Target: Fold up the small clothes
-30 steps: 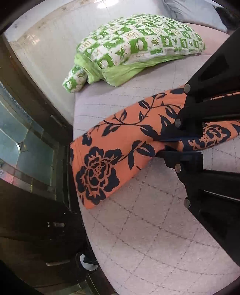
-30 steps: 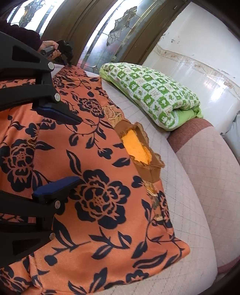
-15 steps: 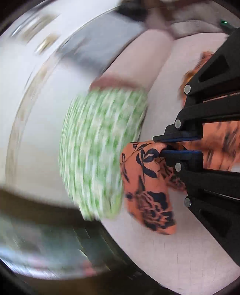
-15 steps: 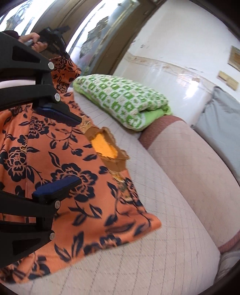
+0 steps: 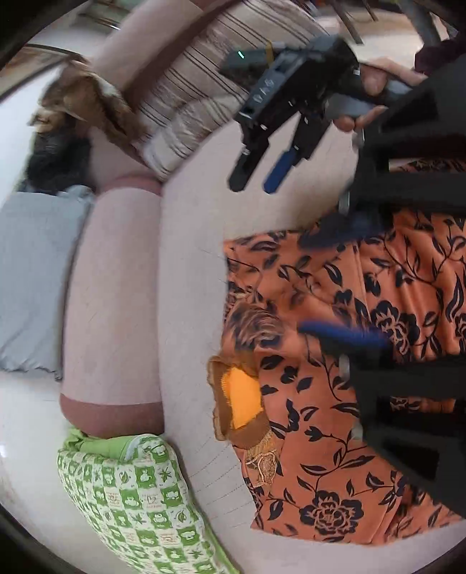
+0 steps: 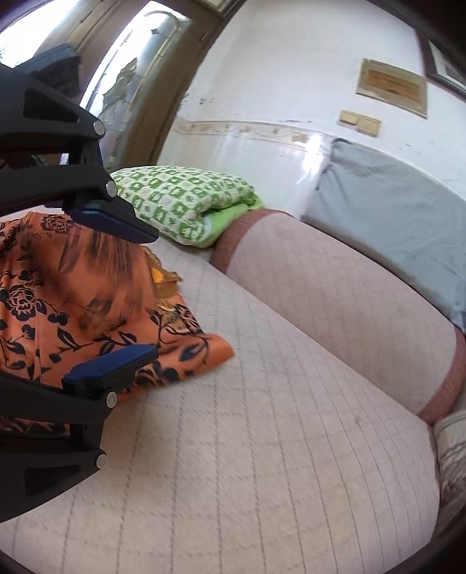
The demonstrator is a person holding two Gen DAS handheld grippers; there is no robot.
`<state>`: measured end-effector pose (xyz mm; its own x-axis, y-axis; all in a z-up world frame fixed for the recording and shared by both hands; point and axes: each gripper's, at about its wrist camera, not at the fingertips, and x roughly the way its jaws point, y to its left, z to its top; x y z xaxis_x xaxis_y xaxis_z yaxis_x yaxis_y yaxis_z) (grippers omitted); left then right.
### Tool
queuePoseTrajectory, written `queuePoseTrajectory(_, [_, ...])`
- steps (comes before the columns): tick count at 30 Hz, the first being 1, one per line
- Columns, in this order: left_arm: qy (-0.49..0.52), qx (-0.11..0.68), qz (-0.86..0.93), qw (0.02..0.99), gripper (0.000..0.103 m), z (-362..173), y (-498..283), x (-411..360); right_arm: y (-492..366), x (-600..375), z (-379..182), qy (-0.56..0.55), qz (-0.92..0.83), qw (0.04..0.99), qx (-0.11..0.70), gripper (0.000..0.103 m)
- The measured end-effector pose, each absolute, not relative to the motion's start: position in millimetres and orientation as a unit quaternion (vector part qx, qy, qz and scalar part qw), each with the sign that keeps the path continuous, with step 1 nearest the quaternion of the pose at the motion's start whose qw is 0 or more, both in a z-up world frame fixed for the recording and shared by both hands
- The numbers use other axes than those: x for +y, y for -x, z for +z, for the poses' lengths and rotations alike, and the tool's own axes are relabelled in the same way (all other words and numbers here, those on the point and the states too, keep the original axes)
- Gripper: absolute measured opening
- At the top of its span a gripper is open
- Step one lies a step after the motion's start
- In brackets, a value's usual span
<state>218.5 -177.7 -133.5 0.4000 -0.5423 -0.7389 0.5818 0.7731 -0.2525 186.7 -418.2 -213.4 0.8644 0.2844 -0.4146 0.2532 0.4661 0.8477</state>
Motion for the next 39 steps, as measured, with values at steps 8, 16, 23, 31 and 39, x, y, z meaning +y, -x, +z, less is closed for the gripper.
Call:
queuePoseTrajectory(8, [0.045,0.360,-0.132,0.923,0.076,-124,-248,-47,-200,-394,-210,-0.475,0.022,0.828,0.299,0.067])
queuePoseTrajectory(16, [0.046,0.408,0.041,0.911,0.075,-200,-291,31,-238,-290,-189,-0.272,0.009,0.891,0.363,0.068])
queuePoseTrajectory(23, [0.041,0.479,0.037,0.876,0.070,-235,-317,35,-330,-213,-215,-0.118,-0.030,0.858,0.499,0.068])
queuePoseTrajectory(31, [0.023,0.489,0.032,0.871,0.070,-240,-320,31,-340,-216,-240,-0.075,-0.090,0.825,0.552,0.028])
queuePoseTrajectory(39, [0.024,0.489,0.036,0.871,0.070,-239,-311,35,-217,-347,-217,-0.284,-0.100,0.830,0.470,0.021])
